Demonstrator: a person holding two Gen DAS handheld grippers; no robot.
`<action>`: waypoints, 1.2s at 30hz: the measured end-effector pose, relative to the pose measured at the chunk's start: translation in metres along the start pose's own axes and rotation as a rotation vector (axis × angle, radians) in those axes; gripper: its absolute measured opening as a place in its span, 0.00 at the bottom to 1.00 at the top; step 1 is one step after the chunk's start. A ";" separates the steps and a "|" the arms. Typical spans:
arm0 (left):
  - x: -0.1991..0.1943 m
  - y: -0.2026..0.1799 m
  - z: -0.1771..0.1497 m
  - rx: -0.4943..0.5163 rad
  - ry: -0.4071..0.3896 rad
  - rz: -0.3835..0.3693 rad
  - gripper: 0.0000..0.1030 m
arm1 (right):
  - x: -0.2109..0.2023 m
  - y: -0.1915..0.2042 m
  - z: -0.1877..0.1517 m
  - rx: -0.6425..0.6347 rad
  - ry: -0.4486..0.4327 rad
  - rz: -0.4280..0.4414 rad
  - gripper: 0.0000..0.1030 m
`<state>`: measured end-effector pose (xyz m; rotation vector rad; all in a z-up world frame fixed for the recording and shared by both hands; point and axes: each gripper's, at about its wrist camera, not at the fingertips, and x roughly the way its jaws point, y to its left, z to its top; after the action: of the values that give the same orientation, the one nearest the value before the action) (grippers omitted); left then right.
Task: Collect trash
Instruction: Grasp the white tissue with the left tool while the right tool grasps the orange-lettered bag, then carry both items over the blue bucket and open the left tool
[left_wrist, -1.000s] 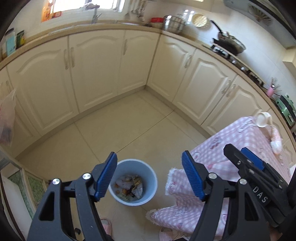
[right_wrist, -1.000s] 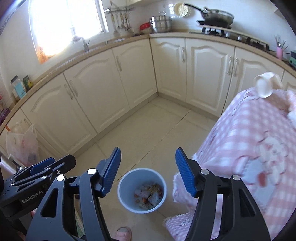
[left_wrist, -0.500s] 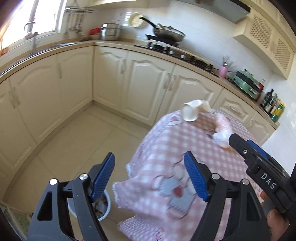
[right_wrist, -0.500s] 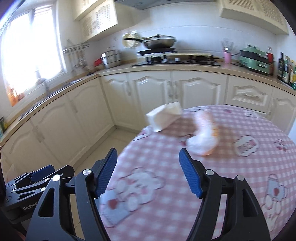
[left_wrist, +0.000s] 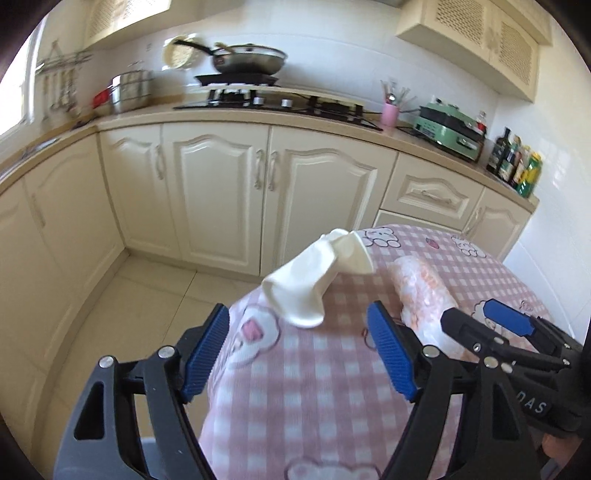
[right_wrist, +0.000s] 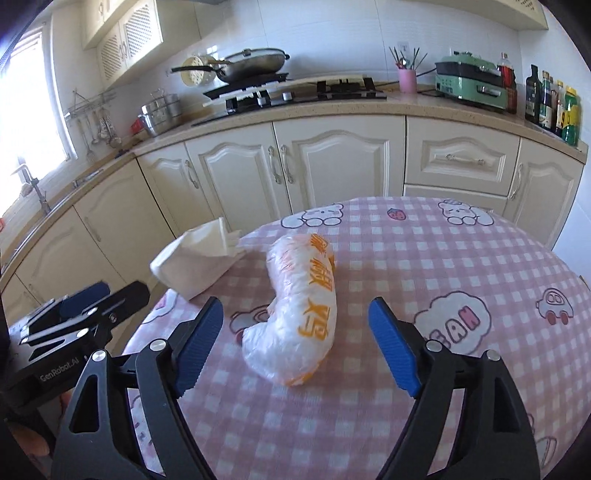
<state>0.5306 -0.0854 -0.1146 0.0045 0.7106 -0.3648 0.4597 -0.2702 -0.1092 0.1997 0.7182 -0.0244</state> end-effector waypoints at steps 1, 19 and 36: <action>0.010 -0.002 0.006 0.031 -0.007 0.015 0.73 | 0.008 -0.001 0.002 -0.001 0.014 -0.008 0.76; 0.045 -0.015 0.012 0.118 0.048 -0.029 0.40 | 0.022 -0.003 -0.005 -0.013 0.087 0.012 0.33; -0.139 0.036 -0.043 -0.073 -0.065 0.110 0.40 | -0.084 0.087 -0.019 -0.096 -0.025 0.155 0.33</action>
<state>0.4179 -0.0014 -0.0624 -0.0371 0.6557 -0.2328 0.3922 -0.1854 -0.0532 0.1623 0.6759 0.1551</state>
